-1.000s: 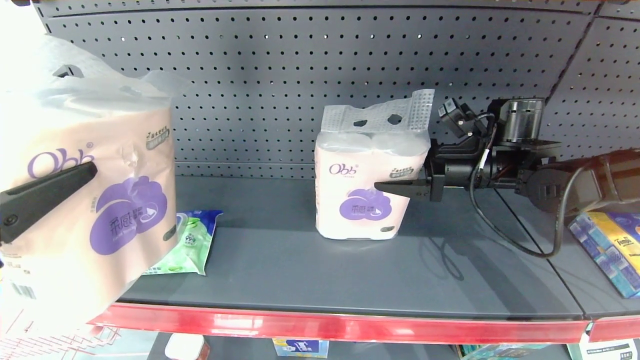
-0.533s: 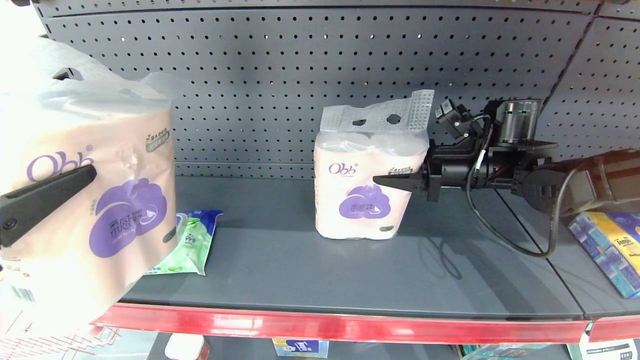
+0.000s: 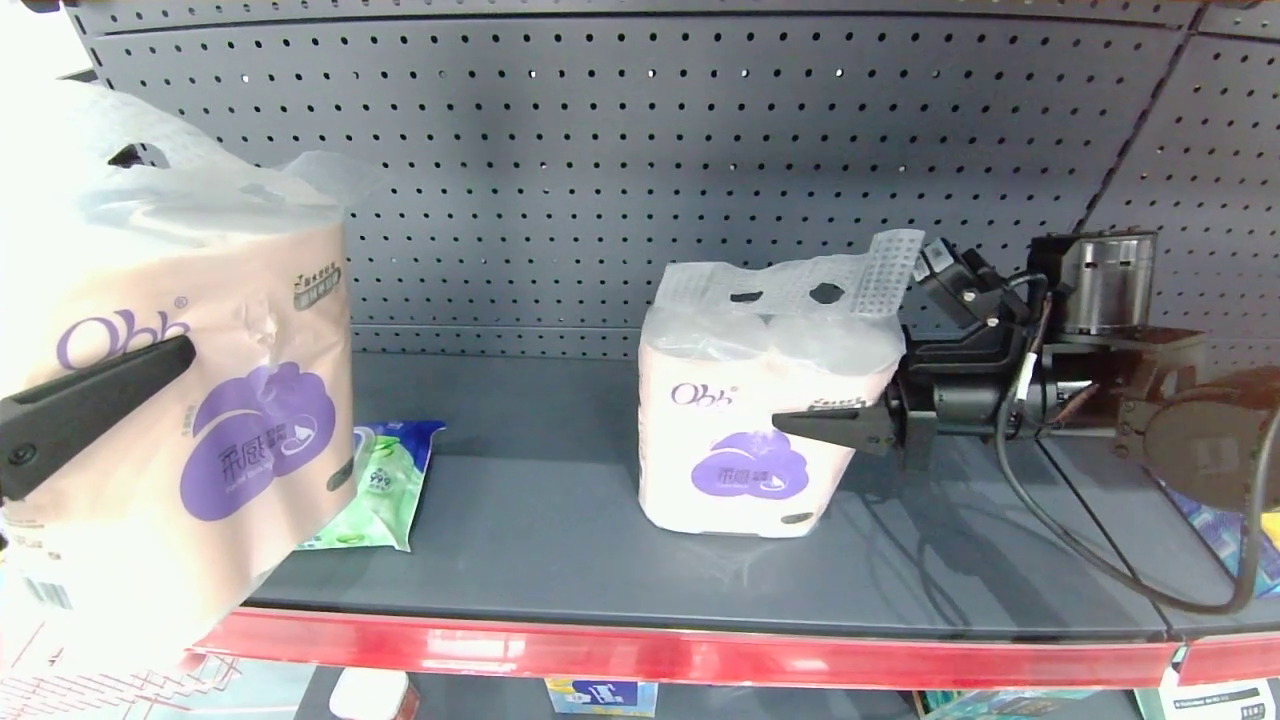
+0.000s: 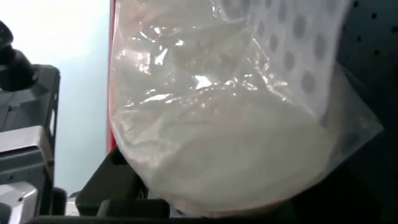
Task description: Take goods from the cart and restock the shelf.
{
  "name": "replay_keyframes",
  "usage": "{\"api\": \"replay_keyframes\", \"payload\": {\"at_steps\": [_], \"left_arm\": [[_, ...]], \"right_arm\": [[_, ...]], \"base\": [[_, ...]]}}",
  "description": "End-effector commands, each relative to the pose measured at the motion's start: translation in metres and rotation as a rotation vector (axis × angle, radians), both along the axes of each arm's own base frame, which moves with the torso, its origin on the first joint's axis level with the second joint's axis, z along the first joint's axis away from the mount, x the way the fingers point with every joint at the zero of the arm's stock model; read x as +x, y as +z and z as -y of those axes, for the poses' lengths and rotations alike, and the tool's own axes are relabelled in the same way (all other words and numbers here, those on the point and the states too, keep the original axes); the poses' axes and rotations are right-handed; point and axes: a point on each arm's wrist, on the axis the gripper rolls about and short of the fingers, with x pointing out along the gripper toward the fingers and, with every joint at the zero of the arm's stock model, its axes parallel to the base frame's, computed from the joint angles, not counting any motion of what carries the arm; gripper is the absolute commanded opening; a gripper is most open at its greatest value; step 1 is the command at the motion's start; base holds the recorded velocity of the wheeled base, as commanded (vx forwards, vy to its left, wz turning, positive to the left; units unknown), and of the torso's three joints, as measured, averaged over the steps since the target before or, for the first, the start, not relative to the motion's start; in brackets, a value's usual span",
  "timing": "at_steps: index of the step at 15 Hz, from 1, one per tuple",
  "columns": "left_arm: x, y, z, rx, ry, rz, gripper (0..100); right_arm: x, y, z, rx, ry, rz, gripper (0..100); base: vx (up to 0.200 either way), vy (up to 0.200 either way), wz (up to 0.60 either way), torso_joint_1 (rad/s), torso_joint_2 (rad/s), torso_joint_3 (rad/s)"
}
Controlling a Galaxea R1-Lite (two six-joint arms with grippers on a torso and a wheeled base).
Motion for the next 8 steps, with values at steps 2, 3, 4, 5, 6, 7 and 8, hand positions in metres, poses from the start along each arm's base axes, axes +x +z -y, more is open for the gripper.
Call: {"api": "replay_keyframes", "payload": {"at_steps": [2, 3, 4, 5, 6, 7, 8], "left_arm": [[-0.001, 0.000, 0.000, -0.001, 0.000, 0.003, 0], [-0.001, 0.000, 0.000, -0.001, 0.000, 0.003, 0], [-0.001, 0.000, 0.000, -0.001, 0.000, 0.003, 0], [-0.001, 0.000, 0.000, -0.001, 0.000, 0.003, 0], [-0.001, 0.000, 0.000, -0.001, 0.000, 0.003, 0], [-0.001, 0.001, 0.000, -0.002, 0.000, 0.004, 0], [-0.001, 0.000, 0.000, -0.002, 0.000, 0.004, 0]], "right_arm": [[-0.031, 0.008, 0.010, 0.004, -0.004, 0.017, 0], [-0.036, 0.005, 0.012, -0.002, -0.012, 0.009, 0], [-0.038, 0.005, 0.012, -0.002, -0.012, 0.009, 0], [-0.045, 0.001, 0.015, -0.009, -0.013, -0.006, 0], [-0.052, 0.000, 0.017, -0.010, -0.013, -0.008, 0], [-0.055, -0.001, 0.018, -0.012, -0.013, -0.014, 0], [-0.057, -0.002, 0.019, -0.012, -0.015, -0.014, 0]], "base": [[0.000, 0.000, 0.00, 0.000, 0.00, 0.000], [0.000, 0.000, 0.00, 0.000, 0.00, 0.000], [0.000, 0.000, 0.00, 0.000, 0.00, 0.000], [0.000, 0.000, 0.00, 0.000, 0.00, 0.000], [0.000, 0.000, 0.00, 0.000, 0.00, 0.000], [0.000, 0.000, 0.00, 0.000, 0.00, 0.000], [0.000, 0.000, 0.00, 0.000, 0.00, 0.000]]}}
